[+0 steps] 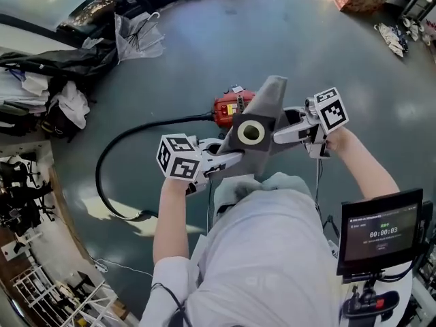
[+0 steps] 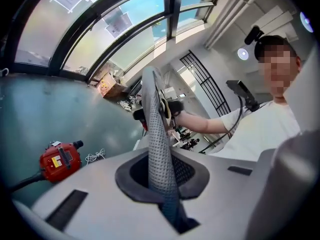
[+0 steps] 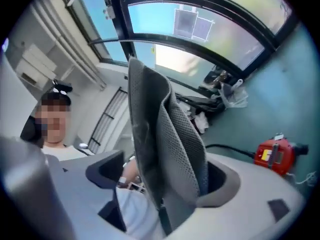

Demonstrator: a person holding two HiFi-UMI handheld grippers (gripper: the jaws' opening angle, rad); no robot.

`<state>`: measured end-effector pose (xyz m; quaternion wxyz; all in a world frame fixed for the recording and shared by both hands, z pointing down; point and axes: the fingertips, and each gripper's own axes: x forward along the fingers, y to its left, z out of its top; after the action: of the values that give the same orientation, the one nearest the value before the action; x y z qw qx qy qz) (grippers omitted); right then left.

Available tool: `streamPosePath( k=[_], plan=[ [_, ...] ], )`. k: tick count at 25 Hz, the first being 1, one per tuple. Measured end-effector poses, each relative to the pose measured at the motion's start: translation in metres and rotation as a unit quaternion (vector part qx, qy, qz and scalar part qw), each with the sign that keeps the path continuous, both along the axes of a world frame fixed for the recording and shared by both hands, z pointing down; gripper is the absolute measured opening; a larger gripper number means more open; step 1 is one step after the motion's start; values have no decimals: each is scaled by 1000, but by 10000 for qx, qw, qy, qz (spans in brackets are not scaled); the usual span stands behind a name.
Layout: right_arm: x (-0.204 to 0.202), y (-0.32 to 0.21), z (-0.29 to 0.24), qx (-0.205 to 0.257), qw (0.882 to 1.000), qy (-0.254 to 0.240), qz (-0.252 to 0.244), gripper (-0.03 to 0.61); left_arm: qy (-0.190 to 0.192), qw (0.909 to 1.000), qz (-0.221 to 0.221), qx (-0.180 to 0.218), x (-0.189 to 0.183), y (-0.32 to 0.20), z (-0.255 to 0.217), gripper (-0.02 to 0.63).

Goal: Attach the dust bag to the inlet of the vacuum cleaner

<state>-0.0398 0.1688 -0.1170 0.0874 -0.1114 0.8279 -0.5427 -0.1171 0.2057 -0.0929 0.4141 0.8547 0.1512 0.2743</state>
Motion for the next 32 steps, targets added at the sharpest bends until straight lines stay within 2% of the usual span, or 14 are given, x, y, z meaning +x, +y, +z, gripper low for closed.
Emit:
streamPosePath(
  k=[2, 3, 5, 8, 11, 13, 15, 17, 19, 21, 25, 27, 29, 32],
  plan=[
    [0, -20, 24, -254, 9982, 484, 255, 206, -307, 9995, 26, 14, 0, -18, 17, 25],
    [1, -28, 34, -371, 9973, 517, 374, 95, -535, 9986, -24, 32, -1, -29, 30, 25],
    [4, -39, 49, -598, 9961, 374, 538, 56, -907, 9958, -141, 46, 1, -48, 58, 25],
    [16, -56, 83, -880, 9931, 328, 707, 44, -1064, 9938, -215, 249, 15, -70, 99, 36],
    [44, -72, 136, -998, 9905, 434, 835, 43, -852, 9946, -407, 431, 39, -92, 153, 93],
    [70, -71, 181, -1182, 9870, 455, 985, 43, -627, 9942, -860, 129, 52, -108, 189, 123],
    [105, -63, 228, -1510, 9788, 402, 1327, 44, -374, 9879, -1500, -114, 59, -124, 218, 130],
    [151, -54, 270, -1761, 9663, 451, 1821, 44, -309, 9824, -1838, -95, 72, -133, 247, 129],
    [200, -50, 313, -1786, 9532, 830, 2295, 43, -588, 9839, -1679, 185, 93, -133, 289, 129],
    [237, -48, 358, -1673, 9409, 1461, 2557, 43, -1097, 9822, -1301, 797, 108, -133, 341, 130],
    [282, -38, 457, -1856, 8949, 2868, 2872, 43, -1763, 9597, -590, 2107, 126, -133, 431, 178],
    [287, -39, 507, -1879, 8780, 3368, 2835, 43, -1908, 9483, -383, 2505, 131, -134, 465, 178],
    [281, -49, 558, -1751, 8679, 3851, 2603, 43, -2083, 9372, -253, 2787, 130, -139, 496, 178],
    [270, -71, 613, -1592, 8634, 4194, 2311, 43, -2249, 9248, -174, 3062, 130, -146, 524, 178]
  ],
)
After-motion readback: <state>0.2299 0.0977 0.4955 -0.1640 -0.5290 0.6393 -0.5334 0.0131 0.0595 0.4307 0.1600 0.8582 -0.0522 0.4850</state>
